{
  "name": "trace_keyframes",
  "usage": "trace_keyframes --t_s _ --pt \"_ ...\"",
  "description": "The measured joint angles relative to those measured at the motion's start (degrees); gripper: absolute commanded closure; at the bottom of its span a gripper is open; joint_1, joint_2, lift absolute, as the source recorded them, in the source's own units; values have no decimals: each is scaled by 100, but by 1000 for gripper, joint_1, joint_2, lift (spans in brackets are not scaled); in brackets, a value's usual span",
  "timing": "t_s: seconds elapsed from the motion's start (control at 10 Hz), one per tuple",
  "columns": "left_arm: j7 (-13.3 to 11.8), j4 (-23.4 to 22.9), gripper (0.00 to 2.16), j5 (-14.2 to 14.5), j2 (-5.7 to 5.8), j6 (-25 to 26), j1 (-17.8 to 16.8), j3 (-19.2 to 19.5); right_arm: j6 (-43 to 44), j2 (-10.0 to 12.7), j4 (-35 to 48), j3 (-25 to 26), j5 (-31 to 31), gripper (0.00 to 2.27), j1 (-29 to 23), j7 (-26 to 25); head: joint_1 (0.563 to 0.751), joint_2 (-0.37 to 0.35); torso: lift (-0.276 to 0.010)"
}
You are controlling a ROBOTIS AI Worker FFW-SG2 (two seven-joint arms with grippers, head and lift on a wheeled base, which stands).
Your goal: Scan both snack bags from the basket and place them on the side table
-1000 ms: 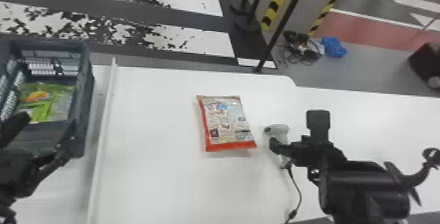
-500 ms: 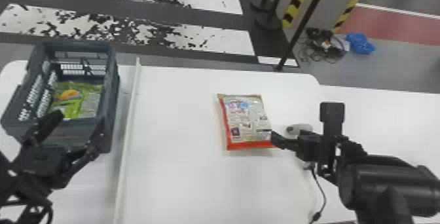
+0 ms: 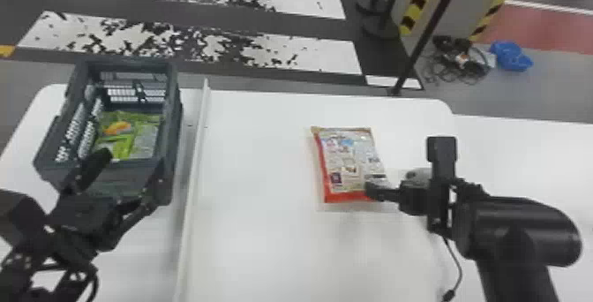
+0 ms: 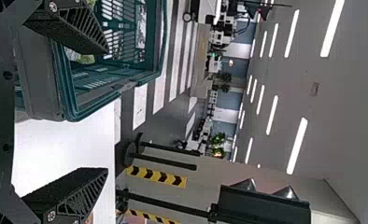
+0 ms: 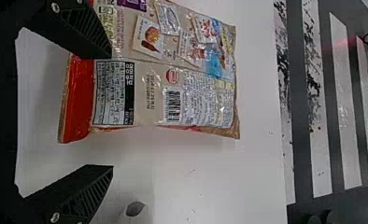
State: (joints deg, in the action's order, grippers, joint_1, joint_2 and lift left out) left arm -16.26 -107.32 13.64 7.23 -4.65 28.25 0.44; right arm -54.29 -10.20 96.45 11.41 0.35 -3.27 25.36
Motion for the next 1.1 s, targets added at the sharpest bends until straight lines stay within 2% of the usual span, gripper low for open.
trace_keyframes --t_s 0.1,0.2,0.3,0.4,0.6,0.8,1.1 --pt "0 0 100 -2 3 4 3 0 -60 -20 -213 0 7 967 144 242 695 -160 -75" --pt "0 0 100 -2 6 4 3 0 -83 -48 -359 11 38 1845 241 461 695 -152 -75" --pt "0 0 100 -2 8 4 3 0 -95 -66 -434 13 94 2256 281 522 695 -154 -75" --pt "0 0 100 -2 8 4 4 0 -138 -69 -455 3 147 2256 288 544 695 -157 -75" --pt "0 0 100 -2 7 4 12 0 -176 -70 -447 117 78 2256 276 906 695 -149 -75" --pt "0 0 100 -2 7 4 30 0 -206 -70 -343 401 -211 2256 232 1110 695 -152 -75" --pt "-7 7 100 -2 2 0 47 0 -377 -63 195 900 -815 2256 33 1147 695 -166 -75"
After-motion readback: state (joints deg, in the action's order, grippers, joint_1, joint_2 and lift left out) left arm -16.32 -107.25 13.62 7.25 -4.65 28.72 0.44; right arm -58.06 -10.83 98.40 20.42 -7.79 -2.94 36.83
